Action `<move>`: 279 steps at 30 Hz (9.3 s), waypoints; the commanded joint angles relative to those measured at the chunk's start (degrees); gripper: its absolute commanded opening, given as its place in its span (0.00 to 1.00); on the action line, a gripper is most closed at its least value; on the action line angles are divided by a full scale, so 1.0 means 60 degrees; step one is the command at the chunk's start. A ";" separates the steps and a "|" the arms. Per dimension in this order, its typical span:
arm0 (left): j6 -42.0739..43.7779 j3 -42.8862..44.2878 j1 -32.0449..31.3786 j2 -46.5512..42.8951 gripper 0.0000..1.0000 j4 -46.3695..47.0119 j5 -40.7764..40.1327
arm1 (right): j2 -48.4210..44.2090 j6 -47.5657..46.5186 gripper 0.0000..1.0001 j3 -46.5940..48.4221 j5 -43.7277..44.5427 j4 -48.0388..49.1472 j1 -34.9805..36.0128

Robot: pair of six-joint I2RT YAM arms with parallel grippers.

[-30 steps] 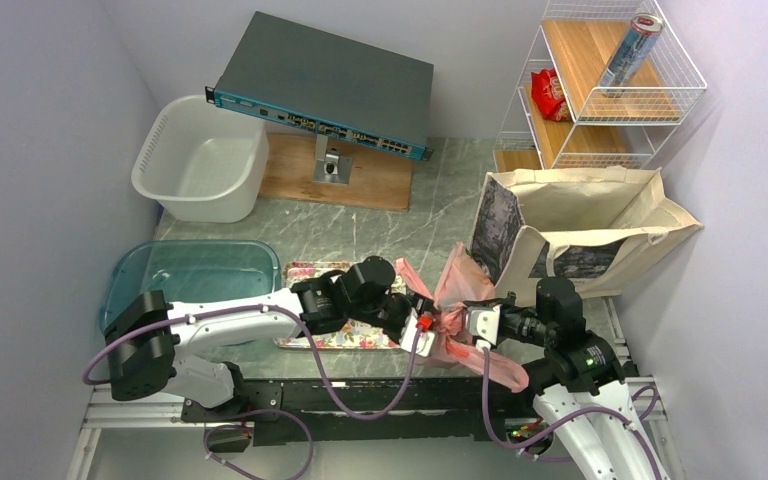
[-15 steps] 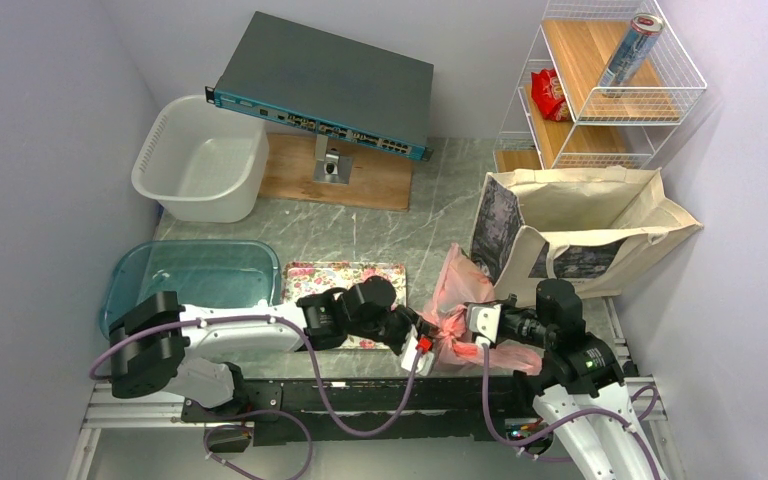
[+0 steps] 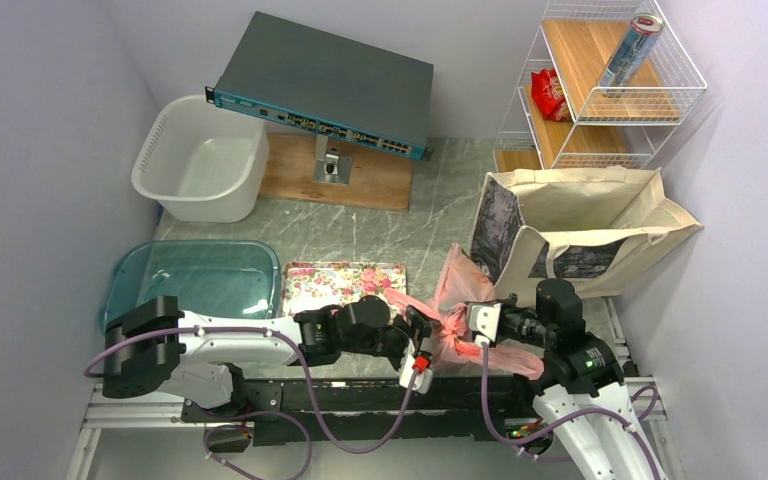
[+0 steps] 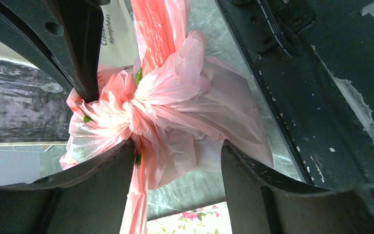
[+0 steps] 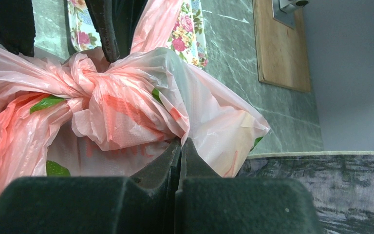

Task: Untie the knot of the grocery bags and take out the mixed food
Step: Untie the takeout bag at the center of the board.

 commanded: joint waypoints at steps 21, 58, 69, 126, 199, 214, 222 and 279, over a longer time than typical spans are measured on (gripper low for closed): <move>0.2576 -0.1067 0.0540 -0.0325 0.00 -0.0523 0.1787 | 0.1034 0.0983 0.00 0.0274 0.2194 0.1562 -0.0083; -0.0227 0.0639 0.2243 -0.1661 0.61 -0.4673 0.2593 | 0.1652 0.0693 0.00 0.1282 0.0371 0.0119 -0.1219; -0.4519 0.2027 0.3184 -0.0604 0.67 -0.2755 0.5203 | 0.0110 -0.0560 0.00 -0.0070 0.0214 -0.1112 -0.1219; 0.4626 0.0435 0.1197 -0.0118 0.00 -0.5278 0.4364 | 0.2038 0.2164 0.00 0.0453 0.3977 0.3446 -0.1549; 0.4197 0.1823 0.2138 0.0261 0.00 -0.4950 0.4748 | 0.3596 0.1896 0.40 0.0693 0.5906 0.2725 0.5619; 0.6136 0.1126 0.1639 -0.0130 0.00 -0.6549 0.4767 | 0.3245 0.3192 0.00 0.1401 0.7123 0.3714 0.4024; 0.6531 0.0701 0.1550 -0.0202 0.00 -0.6704 0.4559 | 0.3353 0.4102 0.00 0.2047 0.6023 0.3784 0.1976; 0.5434 0.1638 0.2019 0.0125 0.00 -0.6047 0.4777 | 0.3903 0.0289 0.44 -0.0523 0.4247 0.4841 0.6018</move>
